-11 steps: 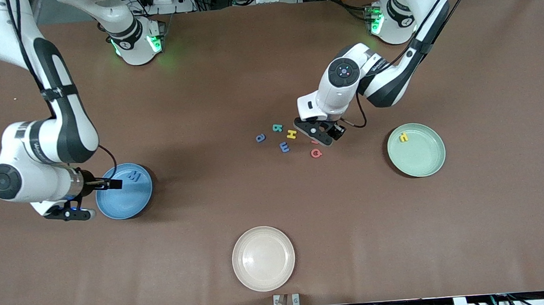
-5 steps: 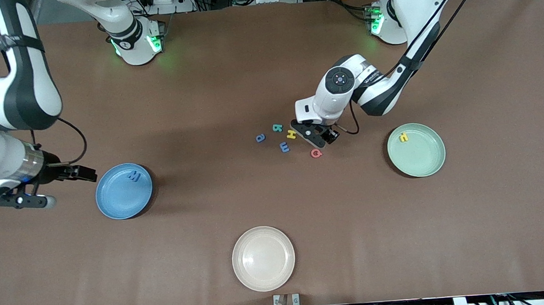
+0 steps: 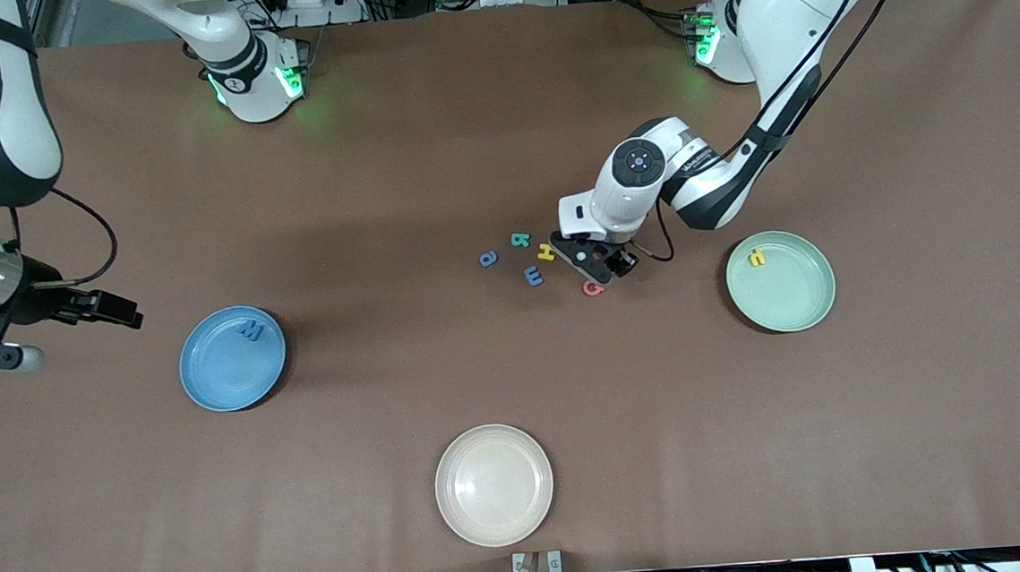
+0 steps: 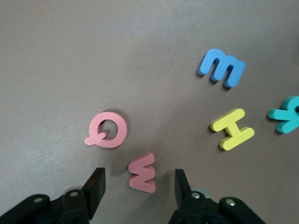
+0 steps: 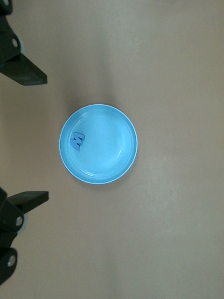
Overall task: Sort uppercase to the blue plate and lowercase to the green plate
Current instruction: 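Grasp the pink lowercase letter with the left gripper while the right withdraws, then carry the pink letter to the green plate and open the left gripper, then reach the letters and grasp the teal uppercase R with the right gripper, then place the teal R on the blue plate while the left gripper reaches letters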
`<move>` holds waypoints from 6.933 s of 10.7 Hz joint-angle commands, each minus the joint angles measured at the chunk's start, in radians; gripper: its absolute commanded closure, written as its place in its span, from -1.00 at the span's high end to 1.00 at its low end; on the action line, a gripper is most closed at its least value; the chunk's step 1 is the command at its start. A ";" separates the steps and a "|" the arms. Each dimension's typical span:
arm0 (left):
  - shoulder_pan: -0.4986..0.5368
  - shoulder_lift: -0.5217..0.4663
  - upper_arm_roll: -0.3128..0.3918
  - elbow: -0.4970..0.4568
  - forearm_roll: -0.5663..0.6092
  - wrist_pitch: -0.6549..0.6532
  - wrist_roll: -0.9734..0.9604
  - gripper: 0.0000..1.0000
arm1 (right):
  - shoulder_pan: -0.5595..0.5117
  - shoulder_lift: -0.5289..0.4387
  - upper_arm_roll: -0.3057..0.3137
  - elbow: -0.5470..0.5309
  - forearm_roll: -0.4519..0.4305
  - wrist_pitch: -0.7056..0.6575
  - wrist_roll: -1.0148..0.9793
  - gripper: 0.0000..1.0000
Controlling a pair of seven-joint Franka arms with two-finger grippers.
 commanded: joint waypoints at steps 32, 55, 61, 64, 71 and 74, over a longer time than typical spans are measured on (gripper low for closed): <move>0.526 -0.247 -0.006 0.075 -0.232 -0.448 0.508 1.00 | 0.551 0.261 0.165 0.032 0.013 0.200 0.652 1.00; 0.464 -0.200 0.146 0.214 -0.331 -0.519 0.704 0.11 | 0.807 0.582 0.182 0.033 -0.034 0.537 1.099 0.34; 0.408 -0.220 0.146 0.214 -0.331 -0.521 0.546 0.08 | 0.803 0.585 0.182 0.035 -0.097 0.566 1.094 -1.00; 0.399 -0.233 0.145 0.210 -0.335 -0.522 0.490 0.07 | 0.761 0.507 0.182 0.035 -0.094 0.483 1.059 -1.00; 0.210 -0.264 0.145 0.207 -0.482 -0.525 0.241 0.07 | 0.313 0.257 0.218 0.021 -0.034 0.082 0.560 -1.00; 0.080 -0.270 0.146 0.210 -0.513 -0.514 0.125 0.08 | 0.104 0.243 0.196 -0.008 -0.053 0.017 0.320 -1.00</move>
